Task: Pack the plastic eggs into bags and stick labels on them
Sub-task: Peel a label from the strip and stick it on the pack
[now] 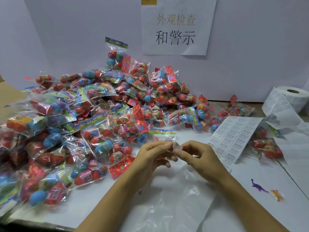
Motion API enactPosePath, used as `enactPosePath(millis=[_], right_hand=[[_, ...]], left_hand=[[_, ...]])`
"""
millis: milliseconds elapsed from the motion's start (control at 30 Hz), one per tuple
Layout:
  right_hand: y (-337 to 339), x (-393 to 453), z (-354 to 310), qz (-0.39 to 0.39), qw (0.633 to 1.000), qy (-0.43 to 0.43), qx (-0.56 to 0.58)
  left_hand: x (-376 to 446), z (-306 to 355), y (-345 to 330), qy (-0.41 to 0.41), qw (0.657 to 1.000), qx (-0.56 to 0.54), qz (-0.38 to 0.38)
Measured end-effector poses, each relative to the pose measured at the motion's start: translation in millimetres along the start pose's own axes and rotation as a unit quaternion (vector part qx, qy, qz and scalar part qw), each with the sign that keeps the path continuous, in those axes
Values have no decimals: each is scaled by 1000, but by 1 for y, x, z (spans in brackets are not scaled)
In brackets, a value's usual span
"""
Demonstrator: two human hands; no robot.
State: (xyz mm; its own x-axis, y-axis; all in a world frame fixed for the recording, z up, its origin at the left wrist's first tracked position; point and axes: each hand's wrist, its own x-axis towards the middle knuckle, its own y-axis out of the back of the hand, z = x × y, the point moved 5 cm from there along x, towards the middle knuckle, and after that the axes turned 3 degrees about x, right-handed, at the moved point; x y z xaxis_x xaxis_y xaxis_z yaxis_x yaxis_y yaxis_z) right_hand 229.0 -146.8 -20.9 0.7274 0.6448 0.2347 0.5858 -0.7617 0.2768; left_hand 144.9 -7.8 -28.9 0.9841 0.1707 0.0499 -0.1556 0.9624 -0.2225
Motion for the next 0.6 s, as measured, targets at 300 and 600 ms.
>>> enactPosePath(millis=[300,600], right_hand=[[11,5,2,46,989,-22,136],[7,8,21,38,988,-93,114]], left_hand=[[2,-2,19,-60,966,184,170],[2,-14,23,-54,814,545,193]])
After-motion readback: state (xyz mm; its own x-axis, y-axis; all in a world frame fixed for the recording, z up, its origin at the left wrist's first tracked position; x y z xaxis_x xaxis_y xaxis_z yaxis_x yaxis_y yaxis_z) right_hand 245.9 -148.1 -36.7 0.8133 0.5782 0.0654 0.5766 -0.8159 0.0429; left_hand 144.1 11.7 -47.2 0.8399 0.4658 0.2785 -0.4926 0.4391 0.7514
